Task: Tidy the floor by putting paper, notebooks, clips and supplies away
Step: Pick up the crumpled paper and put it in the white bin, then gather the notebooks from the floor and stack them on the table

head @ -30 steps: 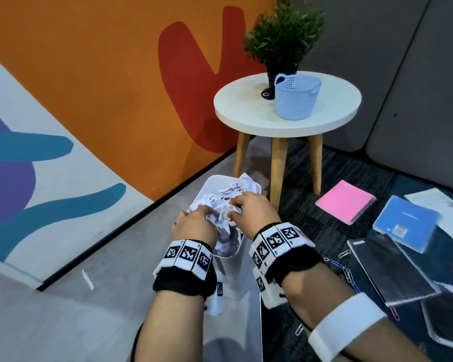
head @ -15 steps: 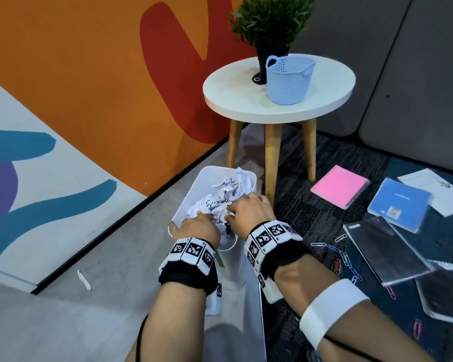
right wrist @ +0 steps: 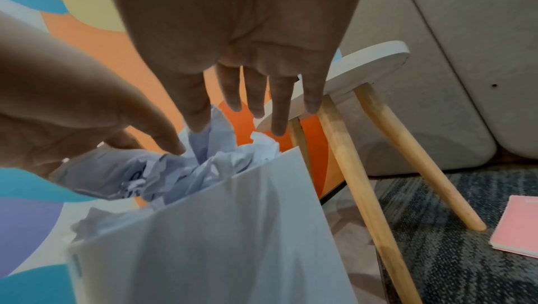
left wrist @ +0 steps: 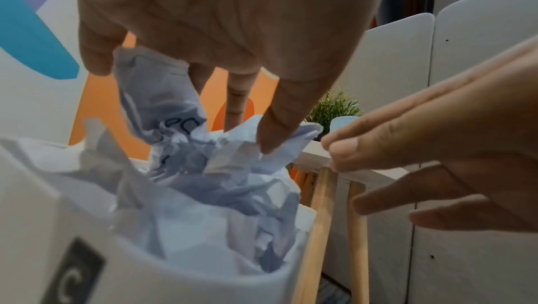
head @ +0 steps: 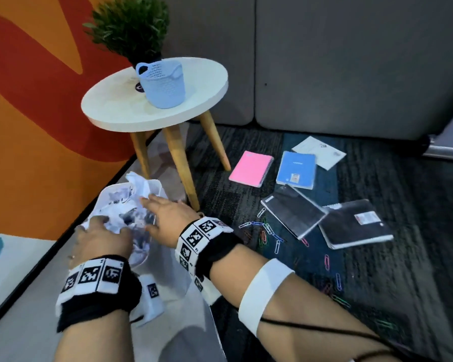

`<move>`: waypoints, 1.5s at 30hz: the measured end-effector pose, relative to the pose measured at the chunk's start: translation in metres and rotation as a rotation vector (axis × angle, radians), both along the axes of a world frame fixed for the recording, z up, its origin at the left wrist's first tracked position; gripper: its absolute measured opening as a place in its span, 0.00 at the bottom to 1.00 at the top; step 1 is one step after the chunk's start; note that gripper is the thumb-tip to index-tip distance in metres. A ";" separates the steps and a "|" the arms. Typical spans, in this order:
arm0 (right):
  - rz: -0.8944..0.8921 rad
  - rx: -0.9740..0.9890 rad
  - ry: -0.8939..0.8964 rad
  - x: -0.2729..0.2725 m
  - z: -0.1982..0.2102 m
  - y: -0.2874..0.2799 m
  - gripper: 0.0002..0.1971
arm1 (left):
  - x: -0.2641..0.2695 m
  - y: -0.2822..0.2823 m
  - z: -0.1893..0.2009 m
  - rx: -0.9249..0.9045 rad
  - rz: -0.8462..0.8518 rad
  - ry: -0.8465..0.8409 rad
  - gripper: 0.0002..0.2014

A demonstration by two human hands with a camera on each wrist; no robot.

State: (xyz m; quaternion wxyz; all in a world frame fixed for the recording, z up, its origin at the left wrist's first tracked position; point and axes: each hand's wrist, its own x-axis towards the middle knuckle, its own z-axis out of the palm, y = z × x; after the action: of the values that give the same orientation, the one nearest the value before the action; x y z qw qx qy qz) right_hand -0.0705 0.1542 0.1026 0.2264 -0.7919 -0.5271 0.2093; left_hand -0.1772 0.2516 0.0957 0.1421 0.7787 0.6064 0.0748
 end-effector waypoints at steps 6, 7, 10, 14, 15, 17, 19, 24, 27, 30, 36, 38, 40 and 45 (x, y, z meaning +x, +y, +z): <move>-0.143 0.131 -0.039 0.027 -0.002 -0.038 0.22 | 0.012 -0.003 0.006 0.148 -0.016 -0.037 0.40; -0.178 0.151 -0.030 0.032 -0.006 -0.046 0.21 | 0.018 -0.008 0.008 0.187 -0.045 -0.064 0.39; -0.267 0.119 -0.034 0.048 -0.019 -0.072 0.19 | 0.040 -0.034 0.020 0.263 -0.208 -0.191 0.32; -0.374 0.041 -0.021 0.069 -0.040 -0.113 0.18 | 0.073 -0.080 0.012 0.267 -0.359 -0.135 0.26; -0.399 0.017 -0.011 0.075 -0.045 -0.124 0.18 | 0.079 -0.090 0.007 0.219 -0.400 -0.107 0.26; -0.439 -0.045 -0.003 0.085 -0.055 -0.147 0.19 | 0.092 -0.110 -0.006 0.129 -0.470 -0.083 0.25; -0.476 -0.104 0.004 0.094 -0.063 -0.173 0.19 | 0.104 -0.131 -0.020 0.051 -0.528 -0.055 0.25; -0.592 -0.193 0.046 0.111 -0.079 -0.239 0.19 | 0.130 -0.186 -0.050 -0.055 -0.663 -0.013 0.27; -0.644 -0.219 0.065 0.123 -0.082 -0.273 0.20 | 0.145 -0.217 -0.058 -0.093 -0.728 -0.002 0.27; -0.699 -0.222 0.071 0.136 -0.080 -0.302 0.21 | 0.160 -0.241 -0.059 -0.128 -0.759 0.014 0.27; -0.731 -0.278 0.067 0.161 -0.081 -0.345 0.21 | 0.182 -0.267 -0.066 -0.148 -0.763 0.045 0.28; -0.752 -0.350 0.048 0.169 -0.090 -0.351 0.23 | 0.187 -0.268 -0.077 -0.168 -0.785 0.089 0.29; -0.762 -0.429 0.055 0.178 -0.106 -0.352 0.28 | 0.197 -0.264 -0.092 -0.180 -0.824 0.112 0.29; -0.829 -0.533 0.138 0.203 -0.169 -0.337 0.34 | 0.231 -0.244 -0.131 -0.191 -0.902 0.142 0.30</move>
State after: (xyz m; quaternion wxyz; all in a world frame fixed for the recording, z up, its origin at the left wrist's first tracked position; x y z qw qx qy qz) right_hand 0.1328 -0.1824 -0.0668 0.1145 -0.9495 -0.0799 0.2810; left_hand 0.0533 0.0074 -0.0357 0.1894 0.9513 0.2197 -0.1042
